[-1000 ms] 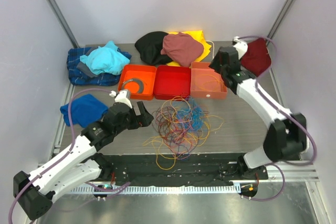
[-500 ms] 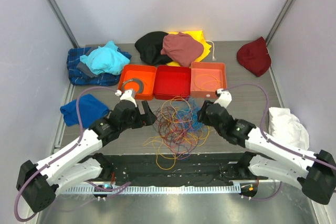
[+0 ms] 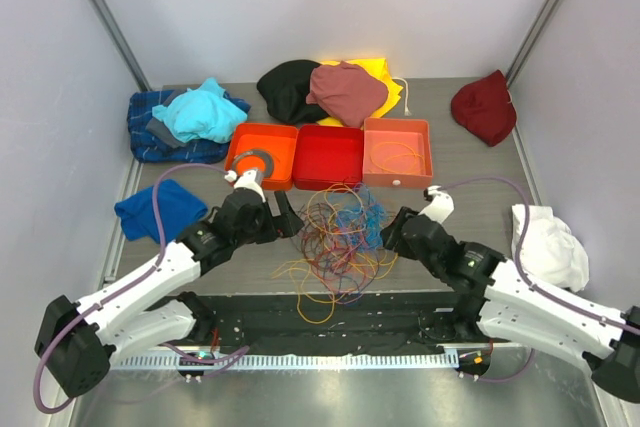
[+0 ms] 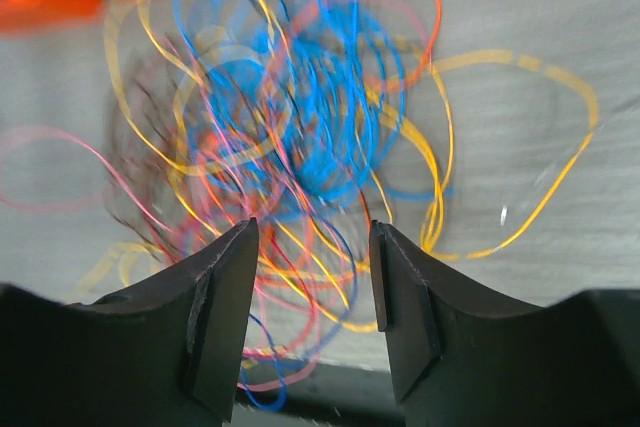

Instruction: Untangle the cables

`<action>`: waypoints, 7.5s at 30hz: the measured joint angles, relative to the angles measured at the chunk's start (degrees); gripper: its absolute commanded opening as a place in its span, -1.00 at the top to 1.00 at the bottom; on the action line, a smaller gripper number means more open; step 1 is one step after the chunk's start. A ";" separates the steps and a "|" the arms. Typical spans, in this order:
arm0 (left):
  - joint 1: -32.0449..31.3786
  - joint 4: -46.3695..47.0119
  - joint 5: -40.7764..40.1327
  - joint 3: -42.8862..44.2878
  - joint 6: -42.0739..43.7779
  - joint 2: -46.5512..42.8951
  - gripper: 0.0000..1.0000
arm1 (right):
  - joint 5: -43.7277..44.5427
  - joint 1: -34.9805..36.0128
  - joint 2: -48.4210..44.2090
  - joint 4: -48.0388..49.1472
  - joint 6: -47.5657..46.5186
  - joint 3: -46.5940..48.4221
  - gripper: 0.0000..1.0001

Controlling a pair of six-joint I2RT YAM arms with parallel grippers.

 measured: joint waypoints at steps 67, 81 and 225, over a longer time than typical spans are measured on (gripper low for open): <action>0.00 -3.63 -7.21 3.21 1.36 -14.14 -0.93 | 23.78 22.53 42.45 1.95 -54.49 100.43 0.98; 0.00 1.40 -3.63 3.21 1.09 -11.69 -0.94 | 27.98 22.53 43.32 17.75 -69.46 103.49 0.99; 0.00 -0.24 -1.84 -6.78 -1.64 -16.85 -0.98 | -2.75 -35.45 62.12 24.87 -24.48 42.88 0.37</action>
